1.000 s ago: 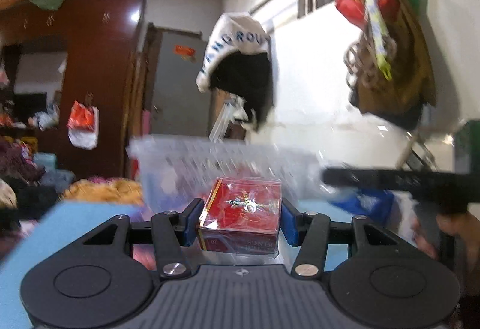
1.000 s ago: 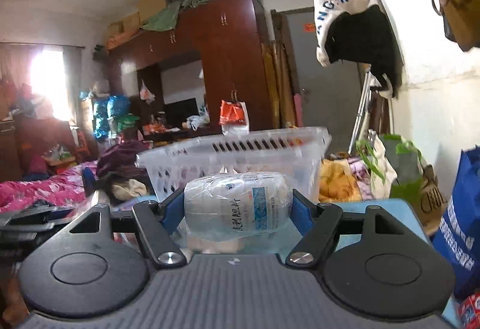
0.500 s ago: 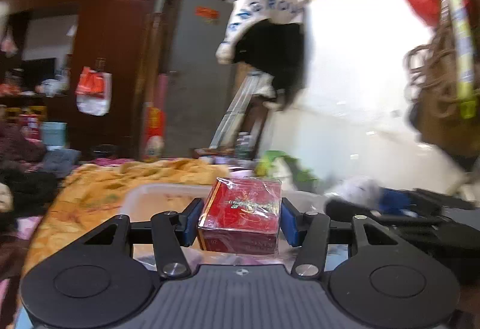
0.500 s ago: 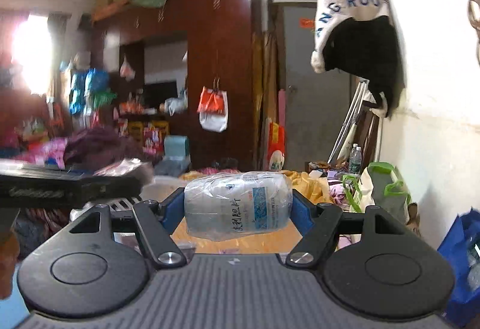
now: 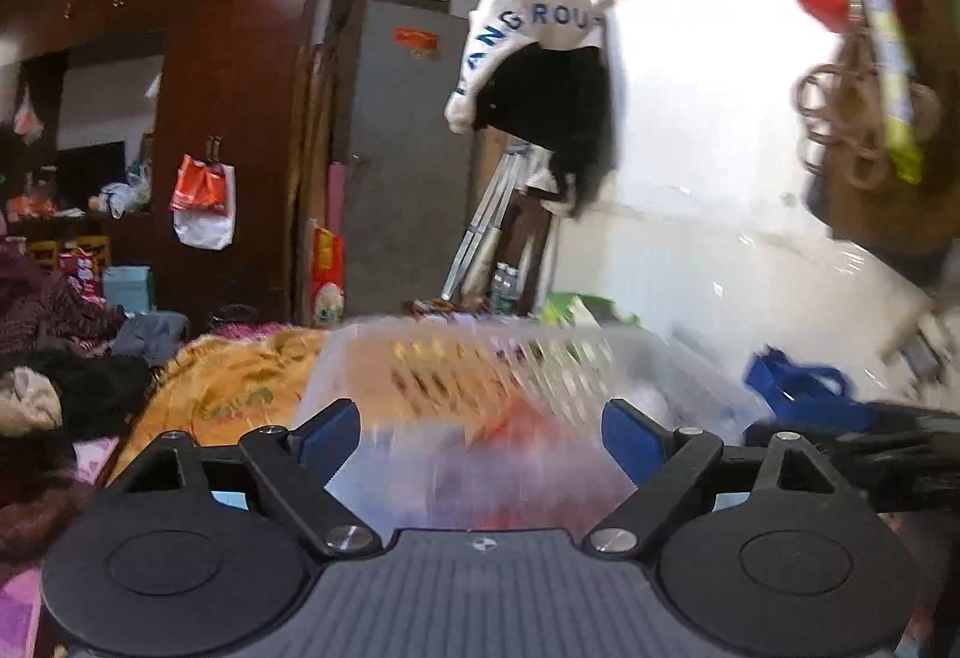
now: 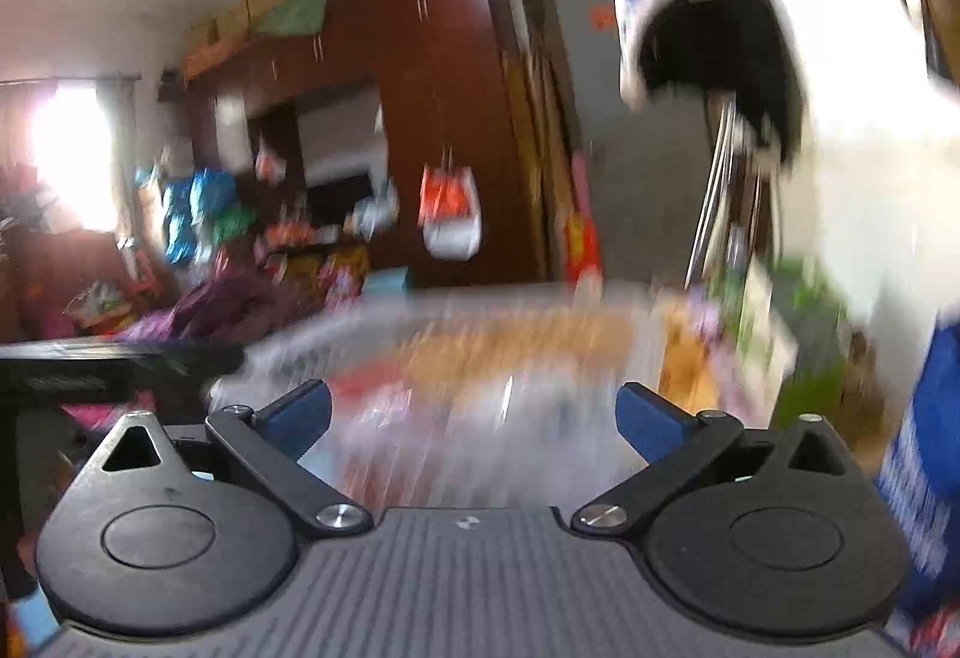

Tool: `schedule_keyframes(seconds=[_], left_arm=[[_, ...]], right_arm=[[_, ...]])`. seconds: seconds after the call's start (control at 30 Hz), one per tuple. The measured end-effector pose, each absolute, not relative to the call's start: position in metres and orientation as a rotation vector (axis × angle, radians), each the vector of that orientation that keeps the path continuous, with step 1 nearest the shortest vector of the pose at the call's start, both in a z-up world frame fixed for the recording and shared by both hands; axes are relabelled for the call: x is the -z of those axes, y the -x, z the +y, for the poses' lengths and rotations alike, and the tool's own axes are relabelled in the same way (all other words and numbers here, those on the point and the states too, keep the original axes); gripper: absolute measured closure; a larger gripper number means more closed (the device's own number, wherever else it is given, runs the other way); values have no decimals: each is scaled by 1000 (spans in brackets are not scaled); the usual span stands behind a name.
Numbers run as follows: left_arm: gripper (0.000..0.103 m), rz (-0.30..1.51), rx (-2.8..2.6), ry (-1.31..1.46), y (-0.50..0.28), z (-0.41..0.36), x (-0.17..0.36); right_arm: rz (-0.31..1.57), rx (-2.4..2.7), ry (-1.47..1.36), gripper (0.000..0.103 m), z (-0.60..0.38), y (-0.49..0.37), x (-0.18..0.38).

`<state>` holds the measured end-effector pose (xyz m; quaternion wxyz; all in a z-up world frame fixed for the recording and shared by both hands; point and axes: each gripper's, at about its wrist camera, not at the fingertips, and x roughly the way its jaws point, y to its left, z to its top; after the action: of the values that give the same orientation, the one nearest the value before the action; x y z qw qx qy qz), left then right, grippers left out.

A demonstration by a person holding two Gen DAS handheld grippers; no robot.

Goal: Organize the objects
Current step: 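Carry the red gift box and white bottle into the basket and open both tools, then grasp a red wrapped ball with the left tool while the right tool grasps a clear-wrapped white pack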

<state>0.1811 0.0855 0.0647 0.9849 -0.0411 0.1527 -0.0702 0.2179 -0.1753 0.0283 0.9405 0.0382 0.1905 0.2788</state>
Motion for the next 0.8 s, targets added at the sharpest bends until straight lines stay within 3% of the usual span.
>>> schedule_keyframes(seconds=[0.2, 0.4, 0.8], left_arm=[[13, 451, 103, 46, -141, 103, -12], [13, 535, 90, 41, -150, 119, 10], [13, 597, 64, -2, -152, 111, 24]], right_arm=[[607, -657, 19, 0, -151, -210, 14], [657, -681, 99, 3, -128, -210, 24], [647, -629, 214, 32, -116, -196, 32]])
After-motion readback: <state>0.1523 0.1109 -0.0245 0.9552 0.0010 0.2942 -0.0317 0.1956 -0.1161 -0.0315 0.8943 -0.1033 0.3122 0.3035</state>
